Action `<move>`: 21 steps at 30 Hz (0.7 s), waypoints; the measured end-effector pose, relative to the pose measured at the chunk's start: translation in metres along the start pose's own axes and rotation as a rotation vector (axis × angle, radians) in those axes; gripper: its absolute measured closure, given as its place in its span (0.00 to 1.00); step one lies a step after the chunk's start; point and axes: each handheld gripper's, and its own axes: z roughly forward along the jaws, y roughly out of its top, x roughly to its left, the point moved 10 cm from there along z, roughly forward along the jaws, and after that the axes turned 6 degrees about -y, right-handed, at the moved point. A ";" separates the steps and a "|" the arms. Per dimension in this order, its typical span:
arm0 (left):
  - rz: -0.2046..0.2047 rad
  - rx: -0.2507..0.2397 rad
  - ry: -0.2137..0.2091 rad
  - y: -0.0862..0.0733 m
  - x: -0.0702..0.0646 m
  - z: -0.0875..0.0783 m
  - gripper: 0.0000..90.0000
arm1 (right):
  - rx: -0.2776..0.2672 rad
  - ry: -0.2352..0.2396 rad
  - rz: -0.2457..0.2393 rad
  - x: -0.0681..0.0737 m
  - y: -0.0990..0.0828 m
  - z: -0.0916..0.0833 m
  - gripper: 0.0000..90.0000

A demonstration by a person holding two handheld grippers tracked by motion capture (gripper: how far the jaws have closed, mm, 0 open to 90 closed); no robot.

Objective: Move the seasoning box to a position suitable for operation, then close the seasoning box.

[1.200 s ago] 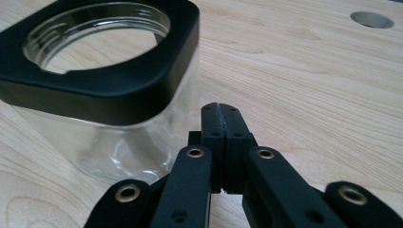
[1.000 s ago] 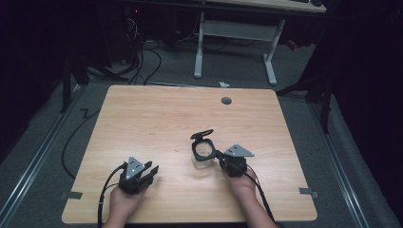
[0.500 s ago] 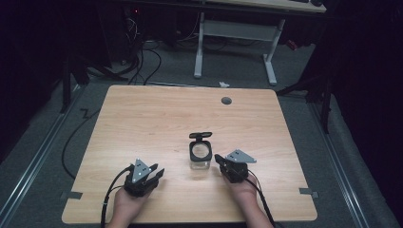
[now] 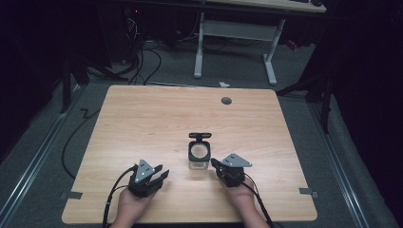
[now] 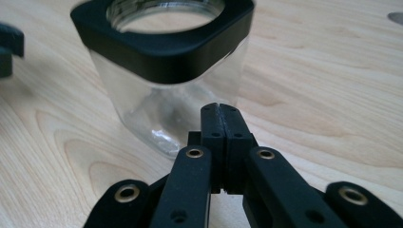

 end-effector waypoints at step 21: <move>0.018 0.057 -0.085 -0.022 -0.051 0.044 0.84 | -0.084 -0.067 0.049 -0.050 0.051 -0.013 1.00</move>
